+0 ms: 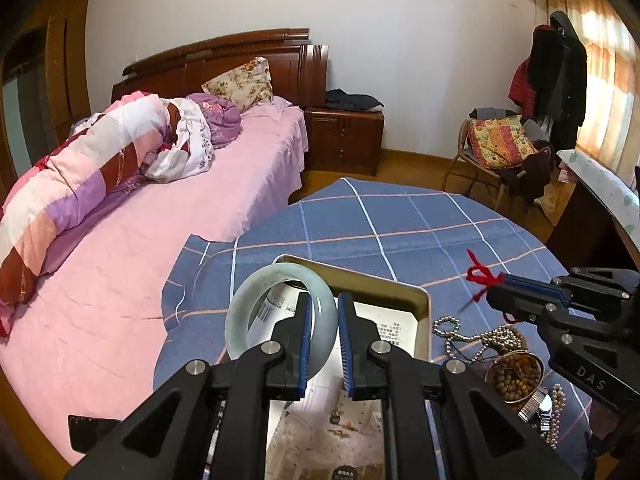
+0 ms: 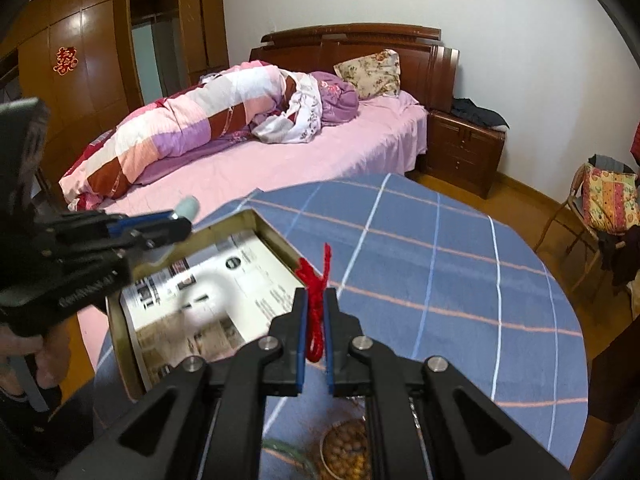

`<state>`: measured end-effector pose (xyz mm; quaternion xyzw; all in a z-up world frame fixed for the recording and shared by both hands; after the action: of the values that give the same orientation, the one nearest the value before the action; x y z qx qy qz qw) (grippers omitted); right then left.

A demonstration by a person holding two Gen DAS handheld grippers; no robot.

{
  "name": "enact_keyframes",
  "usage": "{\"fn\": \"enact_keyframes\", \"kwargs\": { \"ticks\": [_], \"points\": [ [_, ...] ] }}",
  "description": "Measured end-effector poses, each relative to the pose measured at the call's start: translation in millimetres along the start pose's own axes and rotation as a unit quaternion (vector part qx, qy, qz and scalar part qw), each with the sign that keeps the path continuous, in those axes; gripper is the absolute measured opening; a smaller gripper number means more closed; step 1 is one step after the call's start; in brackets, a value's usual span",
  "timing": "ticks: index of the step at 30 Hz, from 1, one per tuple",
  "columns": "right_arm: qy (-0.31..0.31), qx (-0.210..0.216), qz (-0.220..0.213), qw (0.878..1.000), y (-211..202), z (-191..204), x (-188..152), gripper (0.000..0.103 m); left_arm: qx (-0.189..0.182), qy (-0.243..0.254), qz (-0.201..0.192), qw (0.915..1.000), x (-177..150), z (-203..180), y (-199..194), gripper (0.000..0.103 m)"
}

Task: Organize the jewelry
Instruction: 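Carry the white bangle and red knot charm over the pink tin with both tools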

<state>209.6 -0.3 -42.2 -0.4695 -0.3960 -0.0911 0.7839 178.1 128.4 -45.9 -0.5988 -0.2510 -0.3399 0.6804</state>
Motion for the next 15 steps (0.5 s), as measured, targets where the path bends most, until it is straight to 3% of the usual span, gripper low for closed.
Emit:
{"fn": "enact_keyframes", "kwargs": {
  "ticks": [15],
  "points": [
    [-0.009,-0.002,0.004,1.0,36.7,26.1,12.5,0.008,0.006,0.018,0.02,0.9996,9.3,11.3,26.1,0.012]
  ]
}}
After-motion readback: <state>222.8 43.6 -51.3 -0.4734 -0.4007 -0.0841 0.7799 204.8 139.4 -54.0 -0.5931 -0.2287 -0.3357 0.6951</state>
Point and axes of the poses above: each gripper's, at about its wrist camera, not at the fingertips, and y roughly the way its jaws point, z to its left, x to its top, the point moved 6 cm from there along y, roughly the way its jaws point, and after that the axes turned 15 degrees about y, right-handed, at the moved point
